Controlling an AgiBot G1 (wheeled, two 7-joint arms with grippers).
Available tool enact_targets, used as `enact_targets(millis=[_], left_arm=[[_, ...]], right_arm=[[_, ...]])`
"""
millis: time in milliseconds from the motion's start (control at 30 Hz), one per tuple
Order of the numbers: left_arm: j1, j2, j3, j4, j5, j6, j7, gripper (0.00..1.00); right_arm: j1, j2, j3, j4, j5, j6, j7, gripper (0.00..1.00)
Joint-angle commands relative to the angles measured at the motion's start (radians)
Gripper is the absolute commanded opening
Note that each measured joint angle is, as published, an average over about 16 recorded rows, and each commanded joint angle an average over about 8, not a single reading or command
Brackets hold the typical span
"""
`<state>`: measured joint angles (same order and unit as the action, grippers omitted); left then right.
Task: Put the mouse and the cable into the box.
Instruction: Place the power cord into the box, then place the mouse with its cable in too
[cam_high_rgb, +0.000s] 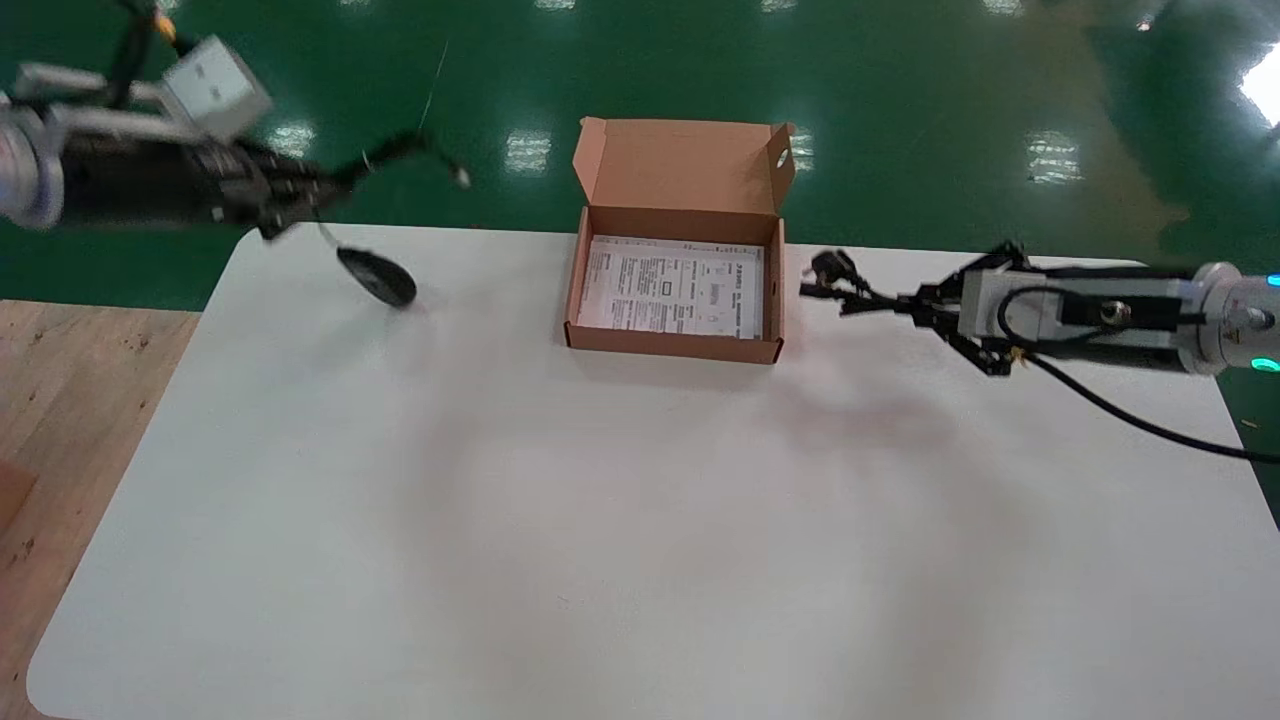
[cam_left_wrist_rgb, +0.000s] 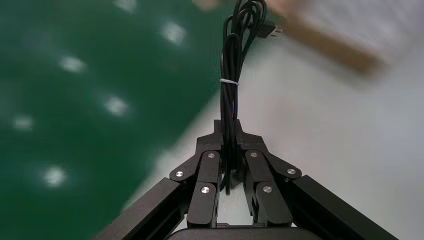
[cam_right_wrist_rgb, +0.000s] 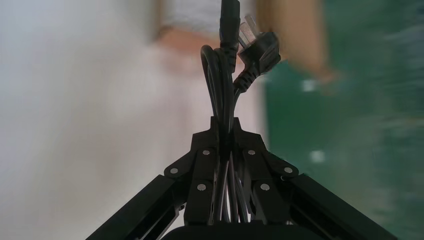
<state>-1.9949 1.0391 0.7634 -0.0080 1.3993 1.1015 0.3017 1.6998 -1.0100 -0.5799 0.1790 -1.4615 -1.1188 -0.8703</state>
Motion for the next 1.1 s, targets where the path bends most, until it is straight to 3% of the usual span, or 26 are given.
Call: enact_targets(millis=[33, 300, 567, 800, 1000, 1067, 1100], left_arm=[[-0.049, -0.005, -0.024, 0.004, -0.036, -0.05, -0.038, 0.0], [-0.133, -0.005, -0.142, -0.113, -0.203, -0.096, 0.089, 0.0], [-0.17, 0.011, -0.193, -0.128, -0.273, -0.065, 0.195, 0.0], [-0.182, 0.018, -0.191, -0.094, -0.271, -0.052, 0.229, 0.0], [-0.188, 0.017, -0.186, -0.066, -0.263, -0.048, 0.241, 0.0], [-0.19, 0.017, -0.185, -0.059, -0.262, -0.045, 0.244, 0.0], [-0.191, 0.018, -0.185, -0.055, -0.261, -0.044, 0.246, 0.0]], right_arm=[[0.01, -0.004, 0.019, 0.031, 0.025, 0.024, -0.022, 0.0], [0.016, -0.166, 0.026, 0.06, 0.032, 0.177, -0.016, 0.0], [-0.001, -0.313, 0.014, 0.038, 0.015, 0.304, -0.099, 0.0], [-0.029, -0.35, -0.007, 0.037, 0.026, 0.327, -0.169, 0.0], [-0.048, -0.354, -0.039, 0.047, 0.045, 0.336, -0.163, 0.0], [-0.053, -0.354, -0.052, 0.048, 0.049, 0.34, -0.152, 0.08], [-0.055, -0.354, -0.06, 0.049, 0.051, 0.341, -0.144, 0.2]])
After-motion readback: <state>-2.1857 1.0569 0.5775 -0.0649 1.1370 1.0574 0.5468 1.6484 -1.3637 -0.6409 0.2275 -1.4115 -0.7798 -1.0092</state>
